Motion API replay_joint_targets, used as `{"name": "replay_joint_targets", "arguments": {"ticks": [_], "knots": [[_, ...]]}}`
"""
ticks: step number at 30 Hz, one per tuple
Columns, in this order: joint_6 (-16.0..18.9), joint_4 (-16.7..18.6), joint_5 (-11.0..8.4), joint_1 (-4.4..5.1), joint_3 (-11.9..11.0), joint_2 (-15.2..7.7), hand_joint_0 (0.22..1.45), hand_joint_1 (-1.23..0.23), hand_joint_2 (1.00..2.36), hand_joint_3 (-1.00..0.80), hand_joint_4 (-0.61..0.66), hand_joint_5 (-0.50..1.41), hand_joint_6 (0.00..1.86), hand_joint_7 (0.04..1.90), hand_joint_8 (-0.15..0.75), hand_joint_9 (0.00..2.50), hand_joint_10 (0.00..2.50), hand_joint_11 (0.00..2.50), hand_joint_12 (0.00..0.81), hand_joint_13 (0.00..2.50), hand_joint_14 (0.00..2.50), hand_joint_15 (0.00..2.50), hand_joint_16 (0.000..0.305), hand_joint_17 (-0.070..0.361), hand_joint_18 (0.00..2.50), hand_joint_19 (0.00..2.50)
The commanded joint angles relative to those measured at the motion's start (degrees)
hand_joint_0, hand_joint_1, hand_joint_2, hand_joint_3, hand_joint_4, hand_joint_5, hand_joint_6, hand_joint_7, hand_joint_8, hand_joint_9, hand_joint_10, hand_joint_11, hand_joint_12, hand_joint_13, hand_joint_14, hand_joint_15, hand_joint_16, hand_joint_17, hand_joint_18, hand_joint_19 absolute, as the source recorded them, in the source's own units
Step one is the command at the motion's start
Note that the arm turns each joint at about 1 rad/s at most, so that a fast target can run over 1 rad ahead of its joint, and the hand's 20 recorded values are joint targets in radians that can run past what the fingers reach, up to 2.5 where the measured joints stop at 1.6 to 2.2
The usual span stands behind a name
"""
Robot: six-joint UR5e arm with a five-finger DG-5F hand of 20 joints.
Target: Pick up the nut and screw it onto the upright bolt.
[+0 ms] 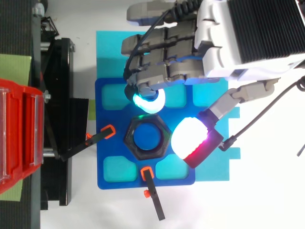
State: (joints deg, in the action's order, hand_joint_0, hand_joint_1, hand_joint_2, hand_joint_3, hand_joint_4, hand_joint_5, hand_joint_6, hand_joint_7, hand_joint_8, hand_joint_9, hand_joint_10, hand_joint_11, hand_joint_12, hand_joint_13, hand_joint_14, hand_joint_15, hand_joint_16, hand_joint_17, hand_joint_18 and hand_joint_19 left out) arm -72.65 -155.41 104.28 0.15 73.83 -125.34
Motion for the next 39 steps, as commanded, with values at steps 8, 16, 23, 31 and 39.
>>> {"name": "replay_joint_targets", "arguments": {"ticks": [8,16,23,31,39], "knots": [[0.0,-0.1,1.63,-1.20,-0.4,0.0,0.53,-0.21,1.00,-0.50,0.16,-0.08,0.50,1.29,0.230,0.76,0.00,0.00,0.190,0.63,0.00,0.00,0.013,0.029,0.24,0.00],[0.0,-1.4,4.00,-2.17,-3.7,0.0,0.51,-0.20,1.00,-0.50,0.18,-0.14,0.50,0.95,0.224,0.73,0.00,0.00,0.219,0.60,0.00,0.00,0.018,0.041,0.24,0.00],[-0.3,-1.6,4.09,-2.00,-4.8,0.0,0.50,-0.17,1.00,-0.50,0.14,-0.16,0.50,0.72,0.197,0.65,0.00,0.00,0.228,0.54,0.00,0.00,0.023,0.051,0.20,0.00],[-0.2,0.6,3.83,-0.68,-4.7,-1.7,0.50,-0.14,1.00,-0.50,0.14,-0.15,0.50,0.71,0.198,0.58,0.00,0.00,0.250,0.44,0.00,0.00,0.025,0.056,0.11,0.00],[0.1,0.2,3.04,0.90,-4.7,-2.5,0.50,-0.13,1.00,-0.50,0.16,-0.13,0.50,0.81,0.204,0.58,0.00,0.00,0.255,0.44,0.00,0.00,0.025,0.057,0.10,0.00]]}}
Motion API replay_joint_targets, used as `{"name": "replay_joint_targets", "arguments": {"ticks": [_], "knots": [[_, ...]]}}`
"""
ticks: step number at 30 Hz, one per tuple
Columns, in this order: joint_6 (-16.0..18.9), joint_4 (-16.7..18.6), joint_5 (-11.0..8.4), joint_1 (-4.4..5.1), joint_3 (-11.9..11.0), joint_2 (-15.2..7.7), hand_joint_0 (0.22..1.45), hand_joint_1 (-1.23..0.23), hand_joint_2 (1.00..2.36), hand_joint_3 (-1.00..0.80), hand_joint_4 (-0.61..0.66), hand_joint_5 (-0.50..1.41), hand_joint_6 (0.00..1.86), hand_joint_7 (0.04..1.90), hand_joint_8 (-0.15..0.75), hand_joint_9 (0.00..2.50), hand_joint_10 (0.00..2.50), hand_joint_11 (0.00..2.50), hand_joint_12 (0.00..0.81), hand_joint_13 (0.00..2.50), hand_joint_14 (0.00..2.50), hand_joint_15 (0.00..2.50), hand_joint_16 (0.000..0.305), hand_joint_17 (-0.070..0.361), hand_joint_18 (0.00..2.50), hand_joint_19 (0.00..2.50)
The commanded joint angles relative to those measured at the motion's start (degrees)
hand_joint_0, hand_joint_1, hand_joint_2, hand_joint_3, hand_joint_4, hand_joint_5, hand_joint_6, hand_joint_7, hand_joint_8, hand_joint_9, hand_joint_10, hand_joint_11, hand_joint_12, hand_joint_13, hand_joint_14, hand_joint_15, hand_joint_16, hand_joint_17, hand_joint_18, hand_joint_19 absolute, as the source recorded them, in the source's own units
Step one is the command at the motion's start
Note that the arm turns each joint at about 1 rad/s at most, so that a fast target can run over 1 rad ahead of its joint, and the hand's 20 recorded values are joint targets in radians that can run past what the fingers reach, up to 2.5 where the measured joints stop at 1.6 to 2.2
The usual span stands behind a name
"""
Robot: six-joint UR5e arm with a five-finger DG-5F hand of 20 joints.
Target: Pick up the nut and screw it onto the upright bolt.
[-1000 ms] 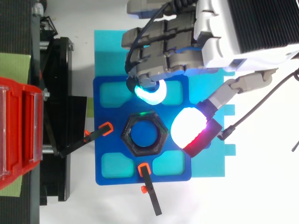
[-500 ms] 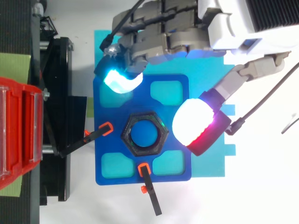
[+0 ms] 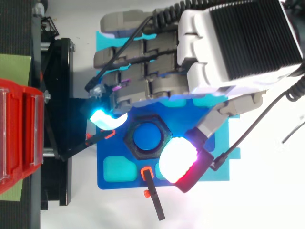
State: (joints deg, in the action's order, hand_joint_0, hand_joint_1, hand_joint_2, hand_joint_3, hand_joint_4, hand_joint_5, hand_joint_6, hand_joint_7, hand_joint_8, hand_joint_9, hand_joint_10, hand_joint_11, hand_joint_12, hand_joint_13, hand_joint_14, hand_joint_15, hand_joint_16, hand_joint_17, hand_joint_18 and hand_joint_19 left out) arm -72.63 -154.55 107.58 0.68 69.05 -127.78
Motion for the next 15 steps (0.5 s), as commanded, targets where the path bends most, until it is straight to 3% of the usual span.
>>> {"name": "replay_joint_targets", "arguments": {"ticks": [1,15], "knots": [[0.0,-0.9,-0.26,0.37,0.0,0.0,0.50,-0.13,1.00,-0.50,0.17,-0.13,0.50,0.83,0.207,0.58,0.00,0.00,0.255,0.44,0.00,0.00,0.025,0.057,0.10,0.00],[0.0,-2.2,-0.17,0.72,0.4,-0.1,0.51,-0.15,1.00,-0.50,0.22,-0.10,0.50,1.02,0.215,0.60,0.00,0.00,0.249,0.49,0.00,0.00,0.024,0.054,0.15,0.00]]}}
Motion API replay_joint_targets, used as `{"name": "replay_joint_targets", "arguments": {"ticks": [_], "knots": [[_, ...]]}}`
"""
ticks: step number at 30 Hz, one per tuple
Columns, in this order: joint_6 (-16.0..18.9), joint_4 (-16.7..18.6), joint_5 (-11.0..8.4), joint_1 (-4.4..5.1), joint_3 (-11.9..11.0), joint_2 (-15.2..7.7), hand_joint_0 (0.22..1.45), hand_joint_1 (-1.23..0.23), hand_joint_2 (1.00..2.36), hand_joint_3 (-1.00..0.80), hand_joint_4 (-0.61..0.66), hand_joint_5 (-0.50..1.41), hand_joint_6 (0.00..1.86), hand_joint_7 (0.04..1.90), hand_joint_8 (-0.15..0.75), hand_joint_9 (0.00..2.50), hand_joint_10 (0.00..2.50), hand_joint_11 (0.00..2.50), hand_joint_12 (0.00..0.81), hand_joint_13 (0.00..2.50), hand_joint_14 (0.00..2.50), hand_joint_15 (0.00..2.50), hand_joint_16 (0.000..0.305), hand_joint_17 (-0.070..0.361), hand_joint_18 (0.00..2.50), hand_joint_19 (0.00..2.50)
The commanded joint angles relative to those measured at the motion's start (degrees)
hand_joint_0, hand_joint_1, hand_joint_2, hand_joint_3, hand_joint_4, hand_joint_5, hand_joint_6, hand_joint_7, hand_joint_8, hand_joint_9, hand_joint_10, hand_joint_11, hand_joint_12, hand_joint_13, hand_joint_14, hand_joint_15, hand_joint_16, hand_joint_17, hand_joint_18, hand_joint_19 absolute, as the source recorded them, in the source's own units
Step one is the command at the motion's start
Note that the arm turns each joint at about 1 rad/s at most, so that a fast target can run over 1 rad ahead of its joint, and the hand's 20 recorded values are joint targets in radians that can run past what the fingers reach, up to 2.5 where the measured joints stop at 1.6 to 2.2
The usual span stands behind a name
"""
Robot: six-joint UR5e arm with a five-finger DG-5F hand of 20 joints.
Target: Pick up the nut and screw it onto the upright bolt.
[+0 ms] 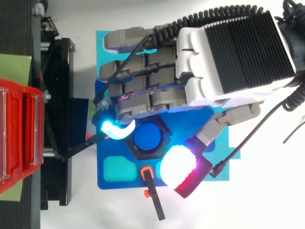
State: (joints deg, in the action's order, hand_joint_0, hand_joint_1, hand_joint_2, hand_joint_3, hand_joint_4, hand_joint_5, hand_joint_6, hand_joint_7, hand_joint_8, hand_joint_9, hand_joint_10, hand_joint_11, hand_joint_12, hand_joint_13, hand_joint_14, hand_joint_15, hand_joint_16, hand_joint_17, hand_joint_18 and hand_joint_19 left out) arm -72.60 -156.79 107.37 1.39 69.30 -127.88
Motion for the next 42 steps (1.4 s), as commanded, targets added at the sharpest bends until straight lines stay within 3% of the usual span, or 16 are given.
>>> {"name": "replay_joint_targets", "arguments": {"ticks": [1,22,28,31,38,42], "knots": [[0.0,-0.1,0.03,0.02,0.0,0.0,0.51,-0.15,1.00,-0.50,0.23,-0.10,0.50,1.04,0.217,0.61,0.00,0.00,0.250,0.49,0.00,0.00,0.024,0.054,0.15,0.00],[-0.1,0.0,0.38,-1.12,0.0,0.0,0.53,-0.18,1.00,-0.50,0.18,-0.04,0.50,1.43,0.240,0.75,0.00,0.00,0.209,0.61,0.00,0.00,0.016,0.037,0.27,0.00],[-0.1,-0.2,0.91,-1.91,0.0,0.0,0.54,-0.19,1.00,-0.50,0.16,-0.02,0.50,1.53,0.248,0.82,0.00,0.00,0.194,0.65,0.00,0.00,0.014,0.032,0.30,0.00],[-0.1,-0.2,1.35,-2.09,0.0,0.1,0.54,-0.20,1.00,-0.50,0.15,-0.01,0.52,1.51,0.251,0.88,0.00,0.00,0.181,0.69,0.00,0.00,0.012,0.028,0.33,0.00],[-0.1,-0.2,2.31,-3.14,0.0,0.1,0.56,-0.27,1.00,-0.50,0.12,0.05,0.54,1.38,0.245,1.35,0.00,0.04,0.141,0.94,0.00,0.00,0.005,0.012,0.53,0.00],[-0.2,-0.2,2.93,-3.50,0.0,0.1,0.56,-0.29,1.00,-0.50,0.07,0.06,0.61,1.25,0.193,1.55,0.00,0.10,0.109,1.06,0.00,0.00,0.003,0.006,0.67,0.00]]}}
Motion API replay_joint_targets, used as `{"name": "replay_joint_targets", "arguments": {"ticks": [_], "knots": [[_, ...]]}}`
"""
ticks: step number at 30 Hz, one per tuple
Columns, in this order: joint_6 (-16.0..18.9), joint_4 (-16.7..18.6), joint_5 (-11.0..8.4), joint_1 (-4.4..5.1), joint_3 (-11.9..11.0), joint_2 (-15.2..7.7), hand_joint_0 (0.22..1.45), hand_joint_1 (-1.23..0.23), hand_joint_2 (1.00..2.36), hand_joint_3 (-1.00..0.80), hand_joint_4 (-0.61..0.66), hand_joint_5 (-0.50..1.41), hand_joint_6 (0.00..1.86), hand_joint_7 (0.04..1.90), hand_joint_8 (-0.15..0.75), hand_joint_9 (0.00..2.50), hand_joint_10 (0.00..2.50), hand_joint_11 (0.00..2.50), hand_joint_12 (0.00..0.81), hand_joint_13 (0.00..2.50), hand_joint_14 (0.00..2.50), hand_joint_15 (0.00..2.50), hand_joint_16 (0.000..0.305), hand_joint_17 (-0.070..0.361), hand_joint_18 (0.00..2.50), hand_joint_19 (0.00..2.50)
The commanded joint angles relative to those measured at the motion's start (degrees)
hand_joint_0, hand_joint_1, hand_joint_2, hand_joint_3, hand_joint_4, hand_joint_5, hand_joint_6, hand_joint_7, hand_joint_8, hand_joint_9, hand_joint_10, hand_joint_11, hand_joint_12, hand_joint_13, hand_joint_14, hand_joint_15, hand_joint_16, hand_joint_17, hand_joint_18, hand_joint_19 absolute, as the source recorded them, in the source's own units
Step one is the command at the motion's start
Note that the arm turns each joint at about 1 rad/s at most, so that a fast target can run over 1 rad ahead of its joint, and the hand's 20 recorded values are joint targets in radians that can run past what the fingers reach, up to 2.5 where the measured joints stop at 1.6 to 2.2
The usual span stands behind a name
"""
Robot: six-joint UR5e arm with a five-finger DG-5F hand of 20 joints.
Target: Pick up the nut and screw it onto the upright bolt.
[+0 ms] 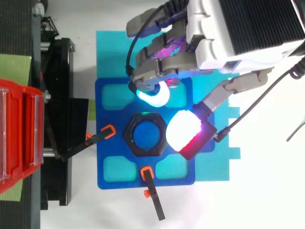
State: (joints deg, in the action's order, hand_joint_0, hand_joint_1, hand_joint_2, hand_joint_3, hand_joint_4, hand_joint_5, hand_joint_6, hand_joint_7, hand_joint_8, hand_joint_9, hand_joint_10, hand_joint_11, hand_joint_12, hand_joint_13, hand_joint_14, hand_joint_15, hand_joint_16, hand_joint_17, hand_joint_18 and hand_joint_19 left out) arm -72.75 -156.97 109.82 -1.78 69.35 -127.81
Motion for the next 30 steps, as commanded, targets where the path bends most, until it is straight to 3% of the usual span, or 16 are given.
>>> {"name": "replay_joint_targets", "arguments": {"ticks": [1,6,9,13,18,23,26,30], "knots": [[0.0,0.0,0.66,-0.42,0.0,0.0,0.56,-0.29,1.00,-0.50,0.05,0.06,0.62,1.22,0.188,1.63,0.01,0.13,0.102,1.10,0.00,0.00,0.002,0.004,0.71,0.00],[0.0,-1.2,2.15,-1.21,-2.2,0.0,0.56,-0.30,1.00,-0.50,0.05,0.06,0.64,1.19,0.167,1.68,0.01,0.15,0.100,1.15,0.00,0.00,0.000,0.001,0.77,0.00],[-0.1,-2.9,2.68,-1.39,-3.3,0.0,0.56,-0.28,1.00,-0.50,0.10,0.07,0.50,1.41,0.202,1.61,0.01,0.16,0.108,1.11,0.00,0.00,0.002,0.005,0.72,0.00],[-1.0,-6.2,3.03,-1.74,-5.6,0.0,0.55,-0.27,1.00,-0.50,0.18,0.00,0.51,1.22,0.228,1.49,0.01,0.15,0.125,1.04,0.00,0.00,0.005,0.011,0.67,0.00],[-1.9,-7.9,3.56,-2.00,-8.6,0.0,0.54,-0.26,1.00,-0.50,0.23,-0.05,0.50,1.00,0.221,1.34,0.00,0.11,0.152,0.95,0.00,0.00,0.010,0.023,0.63,0.01],[-2.0,-6.8,4.26,-1.91,-8.6,-0.1,0.52,-0.23,1.00,-0.50,0.19,-0.11,0.50,0.68,0.197,1.08,0.00,0.00,0.169,0.80,0.00,0.00,0.017,0.039,0.50,0.04],[-2.0,-5.6,4.09,-1.39,-7.5,-0.1,0.51,-0.21,1.00,-0.50,0.16,-0.12,0.50,0.60,0.174,0.92,0.00,0.00,0.170,0.65,0.00,0.00,0.020,0.045,0.37,0.00],[-1.6,-0.3,3.12,-0.24,-3.9,-0.1,0.50,-0.19,1.00,-0.50,0.16,-0.13,0.50,0.58,0.161,0.85,0.00,0.00,0.186,0.59,0.00,0.00,0.022,0.050,0.30,0.00]]}}
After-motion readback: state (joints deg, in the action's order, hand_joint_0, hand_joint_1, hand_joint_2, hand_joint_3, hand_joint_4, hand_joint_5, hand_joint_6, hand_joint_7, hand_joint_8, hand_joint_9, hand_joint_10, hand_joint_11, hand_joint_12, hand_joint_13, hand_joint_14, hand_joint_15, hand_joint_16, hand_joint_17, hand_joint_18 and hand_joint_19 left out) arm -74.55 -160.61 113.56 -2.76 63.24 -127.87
